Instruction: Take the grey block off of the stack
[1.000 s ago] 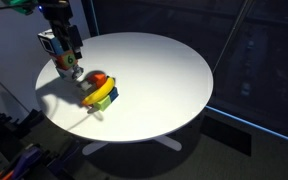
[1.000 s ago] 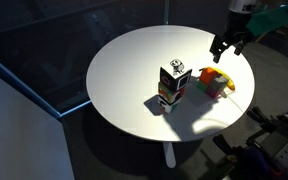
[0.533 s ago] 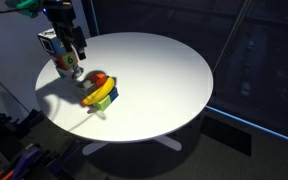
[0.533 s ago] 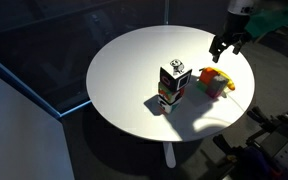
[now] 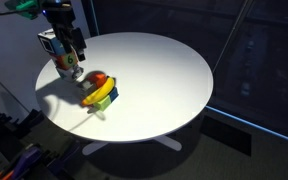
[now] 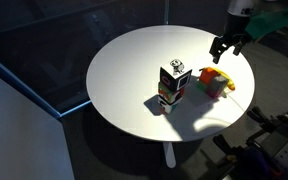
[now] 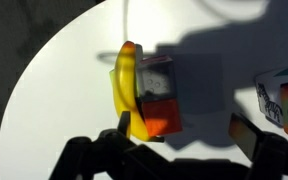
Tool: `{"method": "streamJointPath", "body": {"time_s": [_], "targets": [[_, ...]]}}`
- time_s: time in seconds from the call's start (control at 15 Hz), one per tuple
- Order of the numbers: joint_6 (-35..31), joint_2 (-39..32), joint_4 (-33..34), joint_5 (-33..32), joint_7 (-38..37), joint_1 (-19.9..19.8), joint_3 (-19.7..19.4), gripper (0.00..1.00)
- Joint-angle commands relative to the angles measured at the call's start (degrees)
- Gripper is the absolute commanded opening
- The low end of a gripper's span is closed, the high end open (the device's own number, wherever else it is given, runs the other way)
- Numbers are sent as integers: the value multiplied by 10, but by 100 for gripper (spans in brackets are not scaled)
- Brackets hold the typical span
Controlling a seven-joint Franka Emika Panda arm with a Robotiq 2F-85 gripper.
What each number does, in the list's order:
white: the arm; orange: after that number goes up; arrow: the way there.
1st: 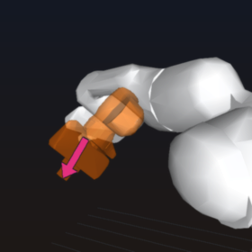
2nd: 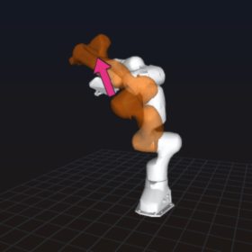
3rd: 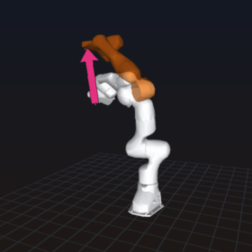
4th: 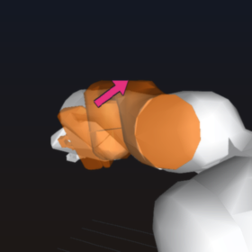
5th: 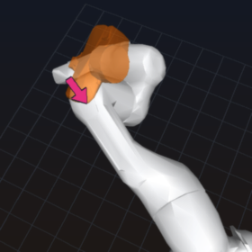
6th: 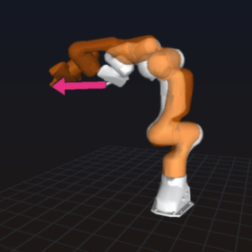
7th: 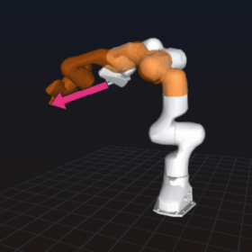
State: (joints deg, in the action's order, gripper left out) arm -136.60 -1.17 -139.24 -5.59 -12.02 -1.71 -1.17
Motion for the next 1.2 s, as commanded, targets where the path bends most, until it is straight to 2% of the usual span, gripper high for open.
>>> {"method": "streamJointPath", "body": {"time_s": [0.0,0.6,1.13], "targets": [[-35,5,-25,-12,8,0,-4,100],[-159,-38,-75,-8,32,-4,-14,100],[-150,-88,-56,1,50,-3,-21,100]]}}
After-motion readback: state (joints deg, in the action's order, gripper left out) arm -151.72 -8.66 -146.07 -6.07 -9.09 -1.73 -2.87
